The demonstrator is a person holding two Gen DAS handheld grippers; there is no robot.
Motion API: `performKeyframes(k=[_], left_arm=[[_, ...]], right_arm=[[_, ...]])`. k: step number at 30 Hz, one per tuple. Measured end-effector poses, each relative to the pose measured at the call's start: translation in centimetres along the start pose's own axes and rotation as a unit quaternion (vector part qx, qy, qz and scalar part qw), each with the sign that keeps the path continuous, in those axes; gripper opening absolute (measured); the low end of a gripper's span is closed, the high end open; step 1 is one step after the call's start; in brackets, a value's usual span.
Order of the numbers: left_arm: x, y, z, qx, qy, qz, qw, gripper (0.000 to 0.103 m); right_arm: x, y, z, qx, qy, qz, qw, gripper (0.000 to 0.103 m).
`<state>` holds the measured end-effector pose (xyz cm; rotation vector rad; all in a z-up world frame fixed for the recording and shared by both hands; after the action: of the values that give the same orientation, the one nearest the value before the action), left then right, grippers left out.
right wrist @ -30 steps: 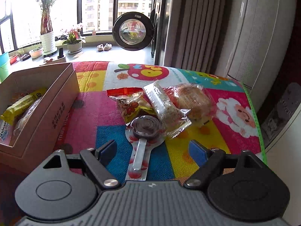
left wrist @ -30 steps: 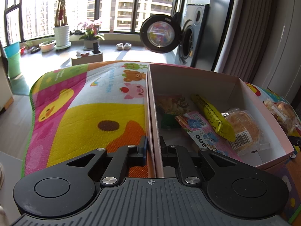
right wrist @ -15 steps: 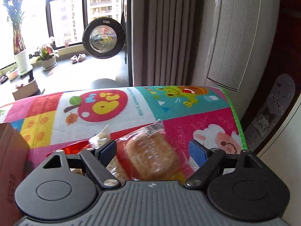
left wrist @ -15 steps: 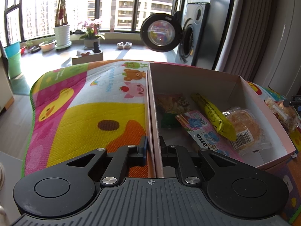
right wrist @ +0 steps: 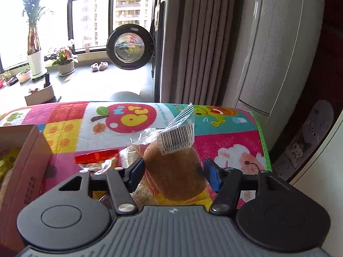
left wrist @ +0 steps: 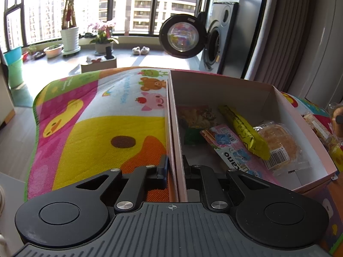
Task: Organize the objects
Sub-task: 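Grasp the bread bun in plastic with the right tool, then lift the bread bun and carry it toward the box with the right tool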
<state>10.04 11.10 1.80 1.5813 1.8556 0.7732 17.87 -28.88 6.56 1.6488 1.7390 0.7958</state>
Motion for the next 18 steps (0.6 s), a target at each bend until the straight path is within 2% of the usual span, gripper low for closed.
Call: performKeyframes(k=[5, 10, 11, 13, 18], left_arm=[[0.0, 0.0, 0.0, -0.001, 0.001, -0.002, 1.0000, 0.013], [0.0, 0.0, 0.0, -0.001, 0.001, -0.002, 1.0000, 0.013], [-0.1, 0.0, 0.0, -0.001, 0.000, -0.002, 1.0000, 0.013], [-0.1, 0.1, 0.1, 0.000, -0.001, -0.002, 1.0000, 0.013], [-0.1, 0.1, 0.0, 0.000, -0.003, -0.003, 1.0000, 0.013]], right_arm=[[2.2, -2.0, -6.4, -0.012, 0.055, -0.026, 0.998, 0.051], [4.9, -4.6, -9.1, 0.038, 0.163, -0.039, 0.985, 0.052], [5.5, -5.1, -9.4, 0.042, 0.175, -0.047, 0.983, 0.055], [6.8, -6.0, -9.7, 0.047, 0.184, -0.067, 0.980, 0.070], [8.9, -7.9, -9.1, 0.067, 0.177, -0.095, 0.977, 0.080]])
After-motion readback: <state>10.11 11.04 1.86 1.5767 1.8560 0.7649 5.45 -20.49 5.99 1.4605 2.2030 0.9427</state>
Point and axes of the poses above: each gripper's, at about its wrist camera, not at the fingertips, and z roughly the way its jaws point, x to its left, y to its top, the point moved 2 cm from there along z, roughly the way its jaws point, and after that the axes turned 5 degrees about y, right-handed, at the moved point
